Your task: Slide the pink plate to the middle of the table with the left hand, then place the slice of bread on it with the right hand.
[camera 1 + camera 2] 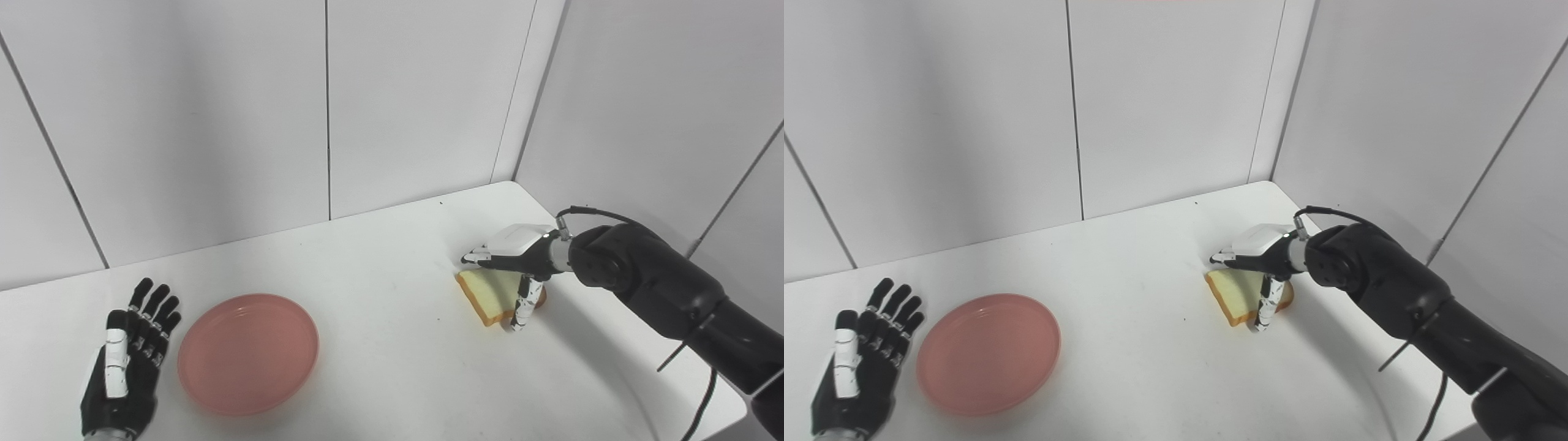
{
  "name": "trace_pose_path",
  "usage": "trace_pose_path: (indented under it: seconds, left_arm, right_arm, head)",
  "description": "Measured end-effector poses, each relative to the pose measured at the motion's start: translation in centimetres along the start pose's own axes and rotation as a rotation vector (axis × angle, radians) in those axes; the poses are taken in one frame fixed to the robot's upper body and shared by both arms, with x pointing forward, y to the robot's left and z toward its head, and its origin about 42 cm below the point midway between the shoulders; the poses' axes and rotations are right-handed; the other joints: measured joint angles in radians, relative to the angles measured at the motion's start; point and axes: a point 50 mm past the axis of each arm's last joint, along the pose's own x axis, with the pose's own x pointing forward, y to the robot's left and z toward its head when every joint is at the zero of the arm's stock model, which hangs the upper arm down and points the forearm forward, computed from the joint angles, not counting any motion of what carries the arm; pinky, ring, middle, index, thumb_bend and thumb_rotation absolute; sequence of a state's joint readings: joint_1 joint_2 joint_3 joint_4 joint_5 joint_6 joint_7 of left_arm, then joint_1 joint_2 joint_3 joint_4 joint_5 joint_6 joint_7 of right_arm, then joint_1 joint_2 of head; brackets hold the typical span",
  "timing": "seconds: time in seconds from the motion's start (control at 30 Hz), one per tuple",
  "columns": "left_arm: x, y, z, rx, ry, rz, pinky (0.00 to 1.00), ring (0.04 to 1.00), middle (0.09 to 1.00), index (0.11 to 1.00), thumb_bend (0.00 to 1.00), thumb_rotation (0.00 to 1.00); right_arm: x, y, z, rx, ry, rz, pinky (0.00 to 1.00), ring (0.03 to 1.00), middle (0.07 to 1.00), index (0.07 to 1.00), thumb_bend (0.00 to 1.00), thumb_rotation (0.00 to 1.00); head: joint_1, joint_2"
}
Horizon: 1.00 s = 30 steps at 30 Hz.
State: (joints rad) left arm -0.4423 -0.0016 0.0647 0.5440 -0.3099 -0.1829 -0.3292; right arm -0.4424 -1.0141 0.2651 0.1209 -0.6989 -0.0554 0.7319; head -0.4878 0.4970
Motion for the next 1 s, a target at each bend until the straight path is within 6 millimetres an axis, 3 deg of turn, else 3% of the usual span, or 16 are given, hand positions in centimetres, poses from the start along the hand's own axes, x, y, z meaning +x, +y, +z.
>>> trace_pose_path:
  seconds: [0.33, 0.53, 0.6, 0.77, 0.87, 0.93, 1.0]
  left_arm:
    - [-0.1, 0.1, 0.0, -0.002, 0.001, 0.001, 0.97, 0.953, 0.956, 0.940, 0.79, 0.85]
    - [-0.1, 0.1, 0.0, -0.002, 0.001, 0.000, 0.98, 0.961, 0.962, 0.946, 0.78, 0.85]
    - [-0.1, 0.0, 0.0, -0.004, -0.001, -0.008, 0.97, 0.958, 0.960, 0.947, 0.78, 0.85]
    - [-0.2, 0.0, 0.0, -0.008, -0.003, -0.012, 0.96, 0.957, 0.961, 0.945, 0.78, 0.86]
    - [-0.2, 0.0, 0.0, -0.005, -0.002, -0.012, 0.96, 0.949, 0.954, 0.938, 0.78, 0.86]
    - [-0.3, 0.1, 0.0, 0.002, 0.000, -0.012, 0.96, 0.948, 0.954, 0.937, 0.79, 0.86]
    - [-0.3, 0.1, 0.0, 0.006, 0.001, -0.010, 0.96, 0.950, 0.954, 0.936, 0.79, 0.85]
  right_arm:
    - [0.8, 1.3, -1.2, 0.034, 0.035, 0.002, 0.94, 0.952, 0.969, 1.000, 1.00, 0.34]
    - [1.6, 1.9, -0.9, 0.049, 0.039, -0.061, 0.87, 0.911, 0.945, 0.975, 0.96, 0.27]
    - [2.0, 2.0, -0.9, 0.070, 0.040, -0.092, 0.75, 0.862, 0.923, 0.948, 0.91, 0.23]
    - [2.5, 2.4, -1.0, 0.106, 0.053, -0.178, 0.65, 0.786, 0.854, 0.862, 0.78, 0.16]
    - [2.8, 2.7, -1.0, 0.118, 0.050, -0.232, 0.58, 0.669, 0.742, 0.773, 0.68, 0.14]
    - [2.8, 2.8, -1.0, 0.117, 0.047, -0.251, 0.50, 0.566, 0.641, 0.666, 0.60, 0.14]
    - [2.8, 2.9, -0.9, 0.109, 0.044, -0.278, 0.47, 0.530, 0.600, 0.552, 0.54, 0.14]
  head:
    - [0.002, 0.003]
    - [0.000, 0.005]
    - [0.002, 0.006]
    - [0.000, 0.008]
    - [0.000, 0.008]
    - [0.000, 0.008]
    - [0.000, 0.008]
